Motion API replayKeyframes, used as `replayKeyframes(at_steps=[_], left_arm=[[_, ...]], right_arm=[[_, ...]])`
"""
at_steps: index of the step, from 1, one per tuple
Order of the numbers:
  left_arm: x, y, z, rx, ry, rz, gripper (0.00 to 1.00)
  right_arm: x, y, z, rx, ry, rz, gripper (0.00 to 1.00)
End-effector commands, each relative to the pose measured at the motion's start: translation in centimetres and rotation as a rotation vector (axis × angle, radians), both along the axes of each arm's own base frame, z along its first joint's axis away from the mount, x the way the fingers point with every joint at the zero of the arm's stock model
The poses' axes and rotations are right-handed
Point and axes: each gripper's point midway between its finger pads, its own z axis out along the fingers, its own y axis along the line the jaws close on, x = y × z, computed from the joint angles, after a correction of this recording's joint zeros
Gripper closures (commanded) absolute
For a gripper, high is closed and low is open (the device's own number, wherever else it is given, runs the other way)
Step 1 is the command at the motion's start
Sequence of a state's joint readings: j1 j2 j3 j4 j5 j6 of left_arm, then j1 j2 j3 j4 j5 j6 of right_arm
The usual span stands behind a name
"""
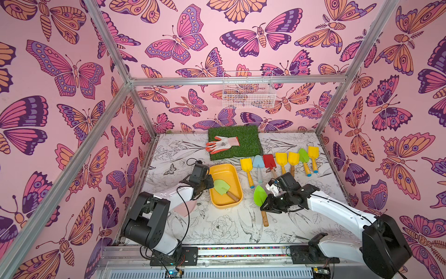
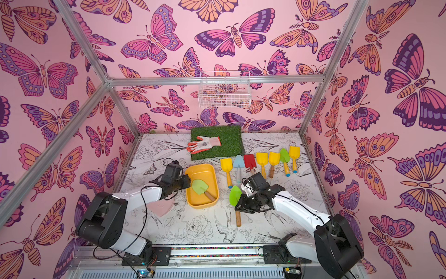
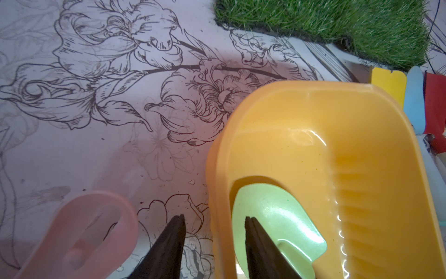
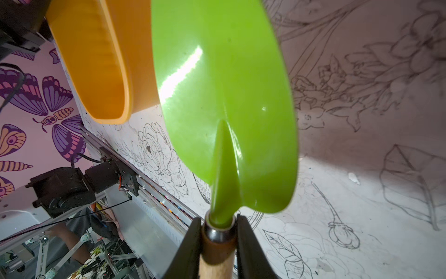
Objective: Take the shovel out of the storage box
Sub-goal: Place the shovel at the center of the board.
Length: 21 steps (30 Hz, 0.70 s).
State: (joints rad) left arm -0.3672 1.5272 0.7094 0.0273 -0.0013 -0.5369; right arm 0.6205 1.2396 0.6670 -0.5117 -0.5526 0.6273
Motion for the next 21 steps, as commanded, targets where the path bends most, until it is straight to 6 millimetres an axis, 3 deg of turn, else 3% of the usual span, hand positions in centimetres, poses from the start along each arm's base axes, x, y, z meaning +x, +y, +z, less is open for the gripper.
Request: replayKeyframes(at_steps=[1,8,15,21], left_arm=[[-0.2,-0.5,-0.5,-0.012,0.017,-0.010,0.54],[-0.2,-0.4,-0.1,-0.014,0.005,-0.007,0.54],[-0.2,-0.5,-0.4,-0.016,0.015,-0.010,0.54],[-0.3,-0.4,-0.6,-0.009,0.017,-0.007,0.54]], right_arm=[[-0.1,1.0,-0.2,0.018,-0.005,0.018,0.99],[0.4,1.5,-3.0,0.000,0.055,-0.036,0.97],[1.0,2.1,-4.0,0.013,0.075,-0.062,0.92],[0.9,2.0,-4.6,-0.011,0.095,-0.058,0.78]])
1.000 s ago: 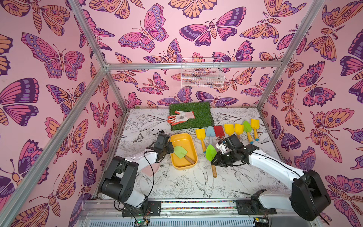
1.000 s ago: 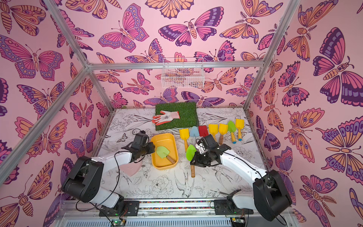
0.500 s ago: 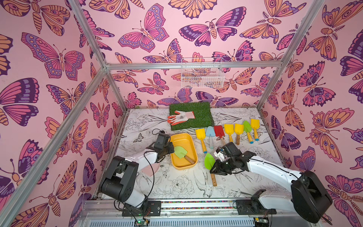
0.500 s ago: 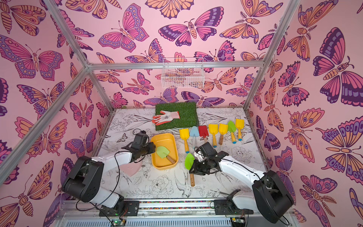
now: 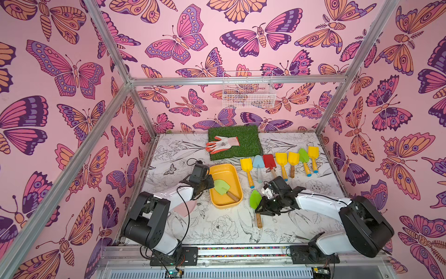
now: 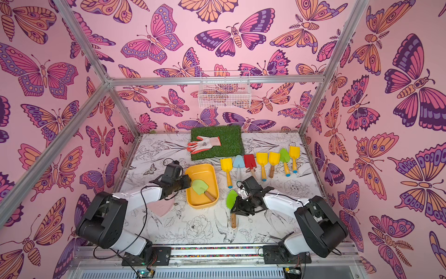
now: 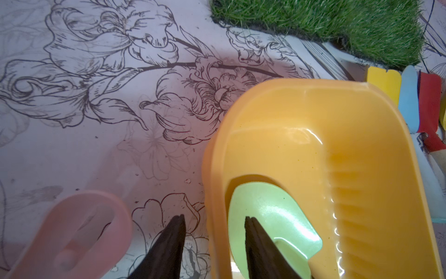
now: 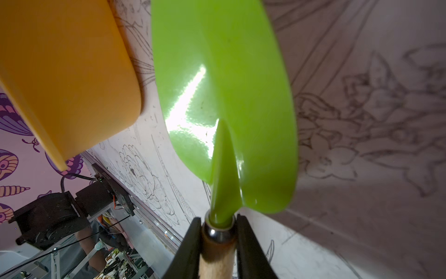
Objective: Take the shovel out of the storage box
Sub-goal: Place the shovel at the center of the board.
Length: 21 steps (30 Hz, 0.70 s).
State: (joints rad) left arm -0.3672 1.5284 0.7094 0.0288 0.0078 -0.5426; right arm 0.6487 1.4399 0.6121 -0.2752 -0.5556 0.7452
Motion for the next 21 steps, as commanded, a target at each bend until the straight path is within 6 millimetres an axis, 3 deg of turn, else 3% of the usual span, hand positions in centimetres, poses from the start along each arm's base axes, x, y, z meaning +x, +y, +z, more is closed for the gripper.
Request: replayKeyframes(at_steps=[1,10,14,21], left_arm=[[-0.2,-0.2,-0.6,0.000,0.013,-0.005,0.54],[-0.2,0.0,-0.1,0.006,-0.005,-0.003,0.54],[-0.2,0.0,0.0,0.007,-0.007,-0.004,0.53],[-0.2,0.0,0.1,0.008,-0.010,-0.005,0.53]], right_arm=[[0.0,0.2,0.0,-0.006,0.005,0.005,0.77],[0.1,-0.6,1.6,-0.037,-0.044,0.018,0.53],[0.6,-1.5,3.5,-0.074,-0.106,0.020,0.54],[2.6,-2.3,7.7,-0.148,-0.231,0.029,0.66]])
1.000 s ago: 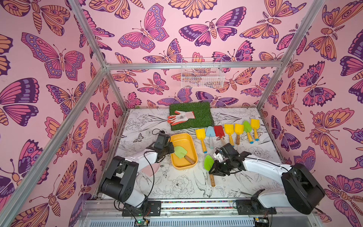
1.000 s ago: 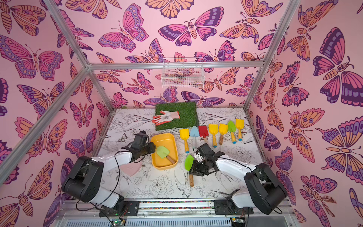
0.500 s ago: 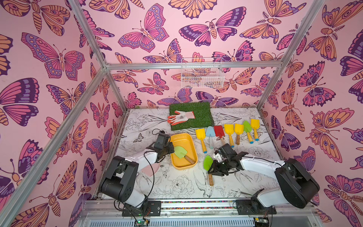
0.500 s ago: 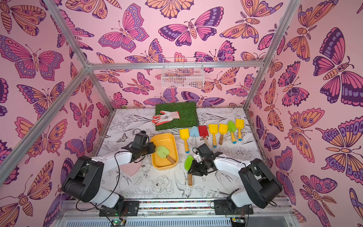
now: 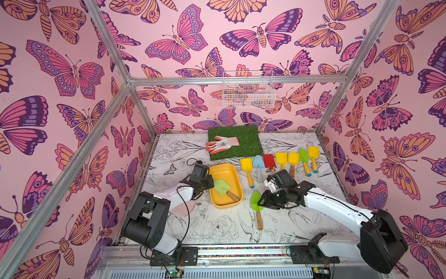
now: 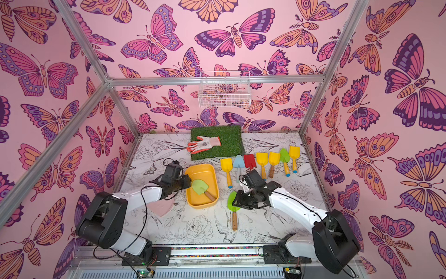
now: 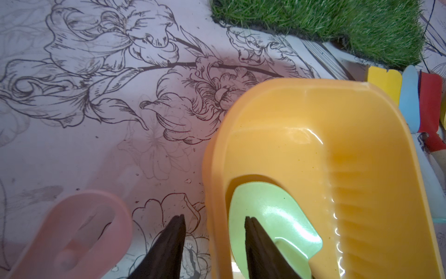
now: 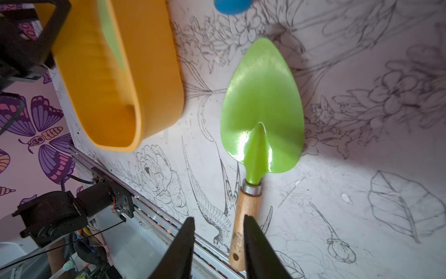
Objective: Take the shovel out of the storage box
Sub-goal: Place the shovel at the center of the board, then pick up the shovel from the storage box.
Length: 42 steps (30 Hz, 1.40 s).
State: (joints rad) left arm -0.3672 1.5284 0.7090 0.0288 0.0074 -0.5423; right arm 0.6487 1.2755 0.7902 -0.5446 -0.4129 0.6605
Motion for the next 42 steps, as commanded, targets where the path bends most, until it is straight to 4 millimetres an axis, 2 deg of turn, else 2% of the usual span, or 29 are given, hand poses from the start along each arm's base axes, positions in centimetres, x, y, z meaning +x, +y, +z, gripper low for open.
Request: replayKeyframes(at_steps=[1,6,13,17,25,31,37,42], left_arm=[[-0.2,0.0,0.0,0.009,-0.009,-0.006,0.53],[-0.1,0.1,0.0,0.015,-0.011,-0.002,0.53],[-0.1,0.2,0.3,0.019,-0.021,-0.002,0.53],[-0.2,0.3,0.5,0.021,-0.026,-0.002,0.53],[-0.2,0.3,0.6,0.019,-0.029,0.000,0.53],[-0.2,0.2,0.6,0.008,-0.025,-0.001,0.53],[-0.2,0.1,0.4,0.008,-0.020,-0.001,0.53],[-0.2,0.2,0.4,0.013,-0.020,-0.002,0.53]], right_arm=[[0.6,-1.3,1.7,-0.095,-0.059,0.013,0.66],[1.9,0.0,4.0,-0.086,-0.122,0.036,0.64],[2.5,5.1,6.2,-0.069,-0.186,0.170,0.60],[2.7,7.8,6.0,-0.106,-0.193,0.232,0.58],[4.1,12.1,4.1,-0.138,-0.156,0.268,0.54],[5.1,13.6,2.4,-0.259,-0.168,0.306,0.53],[6.2,14.3,-0.4,-0.363,-0.154,0.323,0.54],[7.2,14.8,-2.4,-0.439,-0.162,0.362,0.50]])
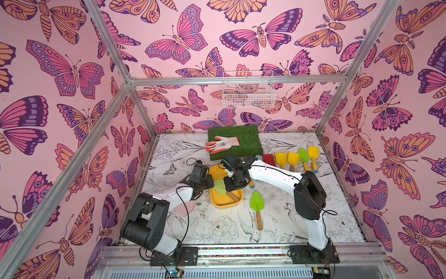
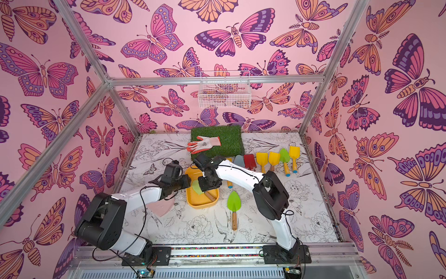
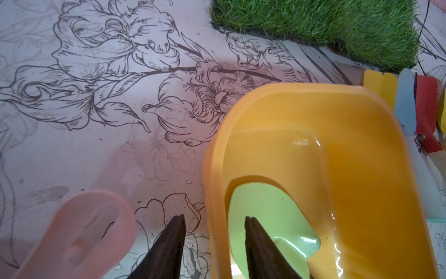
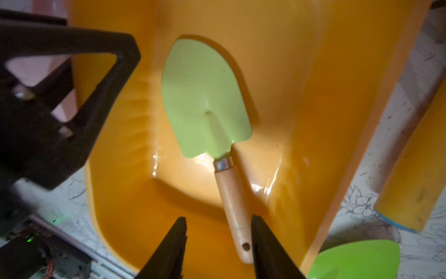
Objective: Take the shovel out of the storage box
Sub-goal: Pick up the shovel from the storage box.
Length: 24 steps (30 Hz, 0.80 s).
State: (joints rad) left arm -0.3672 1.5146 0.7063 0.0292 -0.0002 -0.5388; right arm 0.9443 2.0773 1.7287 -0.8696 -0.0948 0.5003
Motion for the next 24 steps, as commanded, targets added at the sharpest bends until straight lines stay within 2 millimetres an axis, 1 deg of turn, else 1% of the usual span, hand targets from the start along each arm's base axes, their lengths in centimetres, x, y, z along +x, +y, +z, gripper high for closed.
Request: replayKeyframes(at_steps=[1,3,11,14,19,24], left_arm=[[-0.3,0.1,-0.1,0.011,-0.005,-0.005,0.53],[-0.3,0.1,-0.1,0.009,-0.005,-0.005,0.53],[-0.2,0.1,-0.5,0.015,0.005,-0.006,0.53],[-0.2,0.1,-0.6,0.018,0.008,-0.007,0.53],[-0.2,0.3,-0.7,0.023,0.009,-0.001,0.53],[-0.1,0.5,-0.8,0.026,0.011,0.003,0.53]], right_arm=[[0.4,-0.6,-1.1,-0.098,-0.020,0.043,0.50],[0.8,-0.5,-1.7,-0.119,-0.020,0.054,0.50],[1.0,0.4,-3.7,-0.140,0.007,0.104,0.51],[0.6,0.8,-4.5,-0.135,0.040,0.124,0.52],[-0.1,1.0,-5.4,-0.127,0.086,0.128,0.58],[-1.0,1.1,-6.0,-0.113,0.130,0.132,0.59]])
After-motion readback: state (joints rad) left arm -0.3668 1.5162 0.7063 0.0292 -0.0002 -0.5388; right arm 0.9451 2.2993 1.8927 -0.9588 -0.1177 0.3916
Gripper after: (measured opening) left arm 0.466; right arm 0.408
